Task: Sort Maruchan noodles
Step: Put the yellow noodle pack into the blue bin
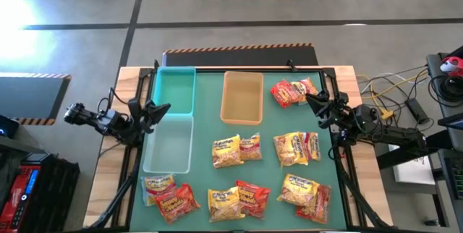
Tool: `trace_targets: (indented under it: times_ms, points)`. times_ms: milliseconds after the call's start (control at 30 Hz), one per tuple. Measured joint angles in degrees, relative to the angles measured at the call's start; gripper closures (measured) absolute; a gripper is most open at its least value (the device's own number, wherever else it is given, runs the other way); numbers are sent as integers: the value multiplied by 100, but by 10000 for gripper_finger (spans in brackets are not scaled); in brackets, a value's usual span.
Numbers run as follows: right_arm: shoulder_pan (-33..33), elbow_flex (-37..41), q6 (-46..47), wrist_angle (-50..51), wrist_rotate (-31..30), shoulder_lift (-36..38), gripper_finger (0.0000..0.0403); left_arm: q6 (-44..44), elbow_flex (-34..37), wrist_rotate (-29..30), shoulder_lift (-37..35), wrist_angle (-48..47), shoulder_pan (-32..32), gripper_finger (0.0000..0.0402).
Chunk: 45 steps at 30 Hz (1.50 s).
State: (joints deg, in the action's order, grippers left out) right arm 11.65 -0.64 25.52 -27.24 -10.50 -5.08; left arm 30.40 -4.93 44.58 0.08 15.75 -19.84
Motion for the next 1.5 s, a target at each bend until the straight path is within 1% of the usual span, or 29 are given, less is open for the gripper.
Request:
trace_targets:
  times_ms: [300, 433, 533, 600, 700, 800, 900, 1100, 1233, 1333, 1433, 1500]
  points:
    - [-1, 1, 0, 1, 0, -1, 319, 39, 0, -13, 0, 61, 0, 402]
    - [0, 0, 0, 1, 0, 0, 319, 41, -1, -145, 1, 114, 0, 402]
    - [1, 0, 0, 2, 0, 1, 319, 13, -196, -162, 117, 29, 0, 402]
    - [-1, -1, 0, 2, 0, -1, 319, -72, -429, -165, 291, -228, 0, 402]
    - [-1, 0, 0, 2, 0, 1, 319, -78, -879, -165, 698, -927, 0, 402]
    - [-1, 0, 0, 0, -1, 0, 319, 120, -1306, -165, 1238, -1463, 2, 402]
    - [-1, 1, 0, 0, 0, -1, 319, 230, -1633, -167, 1862, -1699, 2, 402]
    - [-1, 1, 0, 2, 0, 0, 319, 273, -2251, -182, 3064, -1772, 2, 402]
    - [-1, -1, 0, 1, 0, 2, 319, 386, -2762, -184, 3763, -2311, 2, 402]
    - [-1, -1, 0, 1, 0, 1, 319, 667, -3123, -182, 4227, -2824, 27, 402]
    - [-1, 2, 0, 1, 0, -1, 319, 1138, -3428, -182, 4651, -3299, 42, 402]
    - [-1, 1, 0, 1, 0, 0, 319, 1387, -3569, -180, 4902, -3392, 46, 402]
